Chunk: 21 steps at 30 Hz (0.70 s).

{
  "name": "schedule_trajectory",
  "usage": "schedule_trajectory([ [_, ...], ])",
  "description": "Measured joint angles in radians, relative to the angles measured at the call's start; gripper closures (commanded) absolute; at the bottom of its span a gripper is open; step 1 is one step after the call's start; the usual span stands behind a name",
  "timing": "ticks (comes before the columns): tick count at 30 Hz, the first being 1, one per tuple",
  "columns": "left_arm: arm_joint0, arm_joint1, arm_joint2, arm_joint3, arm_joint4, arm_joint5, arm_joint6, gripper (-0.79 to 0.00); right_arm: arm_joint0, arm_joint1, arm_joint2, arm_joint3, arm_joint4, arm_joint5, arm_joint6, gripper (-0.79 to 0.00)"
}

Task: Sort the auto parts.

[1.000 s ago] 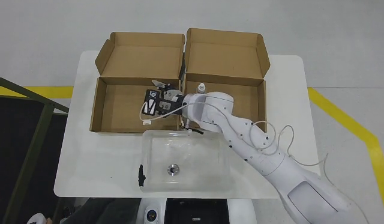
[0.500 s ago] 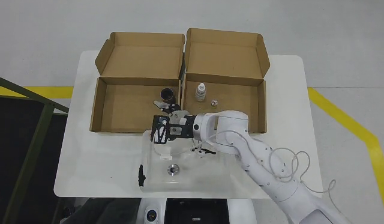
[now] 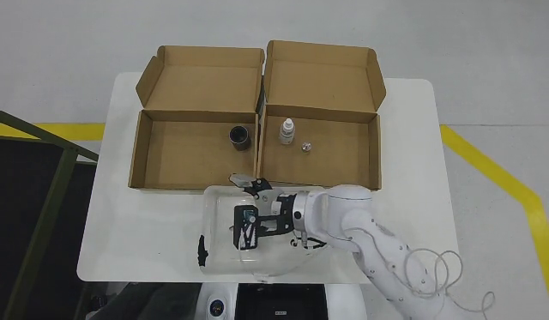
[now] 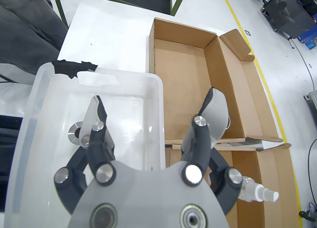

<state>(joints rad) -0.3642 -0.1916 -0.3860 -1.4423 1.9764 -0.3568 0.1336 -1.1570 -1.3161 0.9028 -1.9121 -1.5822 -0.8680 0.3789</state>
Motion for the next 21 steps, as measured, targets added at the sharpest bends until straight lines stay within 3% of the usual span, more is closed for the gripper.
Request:
schedule_trajectory([
  [9, 0.0, 0.0, 0.0, 0.0, 0.0, 0.0, 0.0, -0.785, -0.088, 0.022, -0.027, -0.018, -0.087, -0.019, -0.036, -0.656],
  [21, 0.0, 0.0, 0.0, 0.0, 0.0, 0.0, 0.0, -0.785, -0.091, 0.031, -0.068, 0.06, -0.149, -0.006, -0.078, -0.653],
])
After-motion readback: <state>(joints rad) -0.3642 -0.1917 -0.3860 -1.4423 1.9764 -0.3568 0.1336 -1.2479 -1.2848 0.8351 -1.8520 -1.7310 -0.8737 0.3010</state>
